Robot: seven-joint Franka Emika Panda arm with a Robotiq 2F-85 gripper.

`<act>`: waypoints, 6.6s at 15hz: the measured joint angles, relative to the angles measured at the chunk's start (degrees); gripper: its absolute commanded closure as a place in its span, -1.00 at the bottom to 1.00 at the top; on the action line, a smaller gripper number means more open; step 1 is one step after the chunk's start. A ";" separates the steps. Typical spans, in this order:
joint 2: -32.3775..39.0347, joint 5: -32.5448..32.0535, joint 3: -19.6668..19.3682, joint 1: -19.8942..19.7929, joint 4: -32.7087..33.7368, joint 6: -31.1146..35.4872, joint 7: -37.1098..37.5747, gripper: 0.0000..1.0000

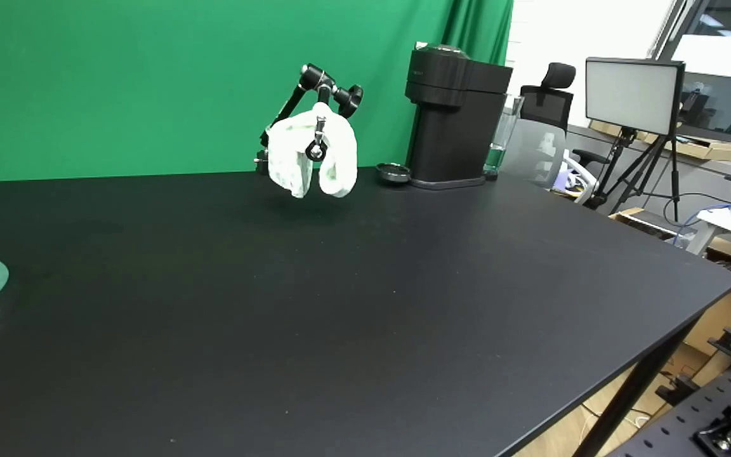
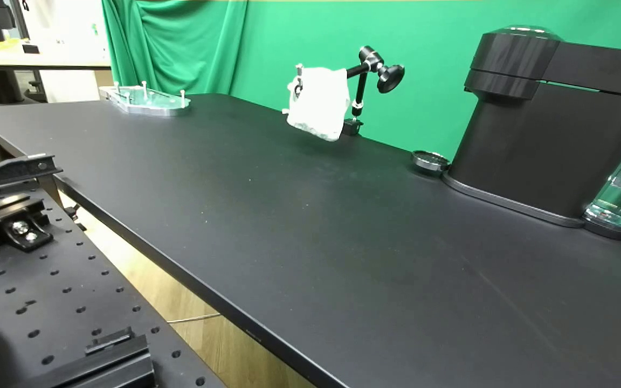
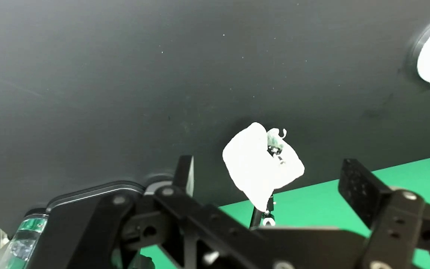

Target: Place the white cloth on the table

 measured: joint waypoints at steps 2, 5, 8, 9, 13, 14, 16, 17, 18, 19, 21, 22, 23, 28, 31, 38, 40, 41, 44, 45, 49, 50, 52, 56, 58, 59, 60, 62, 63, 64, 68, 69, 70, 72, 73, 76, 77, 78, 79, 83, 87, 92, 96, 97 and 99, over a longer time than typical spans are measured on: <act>5.88 0.21 -2.58 0.39 0.98 2.60 -4.46 -1.00; 15.88 0.25 -5.71 1.79 4.62 4.01 -10.76 -1.00; 25.69 -0.50 -5.90 2.45 9.97 6.00 -13.68 -1.00; 28.54 -1.83 -5.30 2.44 11.63 7.80 -13.63 -1.00; 37.83 -10.39 -1.92 2.13 16.53 19.09 -7.98 -1.00; 39.47 -11.96 -1.28 2.02 17.47 20.52 -5.86 -1.00; 41.04 -12.43 -0.89 1.89 18.66 20.95 -4.89 -1.00; 41.17 -12.43 -0.89 1.79 18.90 20.95 -4.88 -1.00; 41.15 -12.43 -0.89 1.66 18.99 20.95 -4.88 -1.00; 41.13 -12.44 -0.89 1.58 19.03 20.95 -4.88 -1.00; 41.12 -12.45 -0.89 1.56 19.05 20.95 -4.88 -1.00; 41.12 -12.45 -0.89 1.56 19.05 20.95 -4.88 -1.00; 41.12 -12.46 -0.89 1.56 19.06 20.95 -4.88 -1.00; 42.38 -12.77 -0.79 1.67 19.05 21.99 -3.71 -1.00; 46.85 -13.74 -0.08 1.96 20.43 25.08 -1.02 -1.00; 61.14 -14.41 0.28 5.27 29.97 28.68 1.65 -1.00; 64.22 -14.40 0.20 6.16 32.78 28.68 1.70 -1.00; 65.48 -14.40 0.11 6.58 33.95 28.67 1.70 -1.00; 68.29 -14.34 -0.28 7.61 36.44 28.58 1.70 -0.41; 69.00 -14.32 -0.36 7.80 37.02 28.56 1.71 -0.39; 70.67 -14.31 -0.55 8.28 38.46 28.41 1.70 0.22; 70.79 -14.26 -0.55 8.34 38.51 28.29 1.70 0.35; 70.86 -14.19 -0.56 8.39 38.52 27.78 1.65 0.62; 70.55 -13.79 -0.55 8.37 38.59 26.11 1.33 1.00; 70.48 -12.95 -0.30 8.37 38.58 25.58 0.81 1.00; 70.48 -12.51 -0.10 8.38 38.58 25.16 0.58 1.00; 70.48 -11.88 0.16 8.38 38.55 24.85 0.04 1.00; 70.47 -10.59 0.98 8.39 38.41 24.05 -1.42 1.00; 70.47 -9.76 1.51 8.39 38.32 23.59 -2.34 1.00; 70.47 -8.92 2.10 8.39 38.25 23.01 -3.38 1.00; 70.49 -6.22 4.84 8.48 37.90 20.23 -7.75 1.00; 70.52 -5.86 5.52 8.53 37.75 19.34 -8.69 1.00; 70.57 -5.37 6.16 8.63 37.55 18.41 -9.69 1.00; 70.95 -4.96 7.37 8.90 37.21 16.30 -11.61 1.00; 71.19 -4.70 7.91 9.05 36.93 15.30 -12.61 1.00; 72.18 -3.98 9.39 9.59 35.89 12.32 -15.79 1.00; 72.50 -3.95 9.75 9.78 35.57 11.40 -16.69 0.48; 72.79 -3.94 10.06 9.97 35.16 10.60 -17.51 0.47; 73.12 -3.94 10.32 10.10 34.88 9.87 -18.17 0.34; 73.81 -4.18 10.46 10.46 34.25 8.50 -19.91 -0.19; 73.75 -8.23 10.00 11.09 33.23 10.61 -20.42 -0.75; 72.02 -16.69 8.51 13.36 29.03 21.39 -19.65 -1.00; 69.22 -17.58 8.42 13.68 25.31 25.27 -19.46 -1.00; 68.49 -16.80 8.60 13.57 24.59 25.15 -19.55 -1.00; 67.31 -14.27 9.07 13.32 23.38 24.68 -19.98 -1.00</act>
